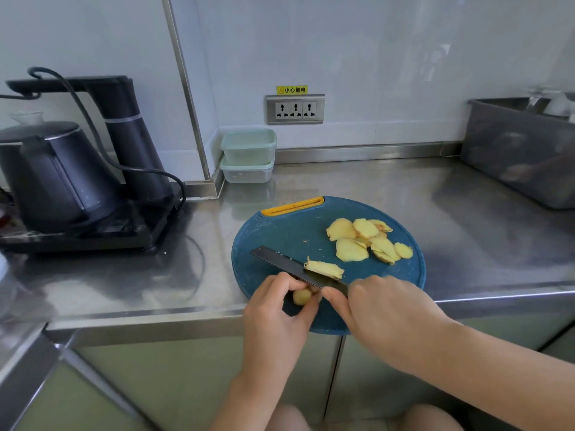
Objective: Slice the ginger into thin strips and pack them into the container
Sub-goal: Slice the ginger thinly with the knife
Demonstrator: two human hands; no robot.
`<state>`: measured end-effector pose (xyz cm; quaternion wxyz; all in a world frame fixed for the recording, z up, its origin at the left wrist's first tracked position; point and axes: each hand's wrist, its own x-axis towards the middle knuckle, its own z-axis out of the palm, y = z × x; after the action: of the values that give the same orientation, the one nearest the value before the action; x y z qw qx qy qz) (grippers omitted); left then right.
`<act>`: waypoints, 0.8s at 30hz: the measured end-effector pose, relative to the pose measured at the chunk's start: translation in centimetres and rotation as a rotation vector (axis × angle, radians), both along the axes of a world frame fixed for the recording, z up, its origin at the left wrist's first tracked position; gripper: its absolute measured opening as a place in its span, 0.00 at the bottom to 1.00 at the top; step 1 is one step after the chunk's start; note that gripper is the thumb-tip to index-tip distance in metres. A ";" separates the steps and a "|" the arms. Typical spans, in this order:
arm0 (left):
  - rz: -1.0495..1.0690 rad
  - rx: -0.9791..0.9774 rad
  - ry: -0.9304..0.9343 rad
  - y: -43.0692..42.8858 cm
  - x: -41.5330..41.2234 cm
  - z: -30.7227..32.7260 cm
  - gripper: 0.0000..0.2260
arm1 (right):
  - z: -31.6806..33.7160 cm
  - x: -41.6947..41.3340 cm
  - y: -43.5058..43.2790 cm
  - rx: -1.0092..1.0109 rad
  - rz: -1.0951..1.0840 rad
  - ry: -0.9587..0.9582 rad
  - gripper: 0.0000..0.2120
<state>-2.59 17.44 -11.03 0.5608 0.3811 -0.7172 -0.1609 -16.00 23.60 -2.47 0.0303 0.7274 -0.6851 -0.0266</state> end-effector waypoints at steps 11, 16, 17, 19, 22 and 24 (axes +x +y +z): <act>0.007 -0.047 -0.031 0.0 0.0 -0.1 0.11 | -0.8 -3.0 2.5 0.021 -0.084 -0.031 0.29; 0.007 -0.066 -0.026 -0.2 0.0 -0.4 0.12 | -0.6 -2.0 0.6 0.014 -0.049 -0.039 0.29; 0.005 -0.066 -0.021 -0.2 0.0 -0.5 0.12 | -0.6 -1.6 0.2 0.013 -0.043 -0.047 0.28; 0.003 -0.075 -0.007 -0.3 -0.1 -0.6 0.12 | -0.5 -1.1 -0.7 0.017 -0.030 -0.066 0.28; -0.004 -0.083 0.001 -0.4 -0.2 -0.8 0.09 | -0.4 -0.5 -2.0 0.021 -0.023 -0.076 0.28; -0.013 -0.087 0.001 -0.5 -0.3 -0.9 0.09 | -0.3 0.0 -2.9 -0.023 -0.021 -0.122 0.25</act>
<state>-2.85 16.97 -11.95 0.5763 0.3517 -0.7256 -0.1332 -15.98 20.66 -2.74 -0.0034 0.7199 -0.6936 0.0255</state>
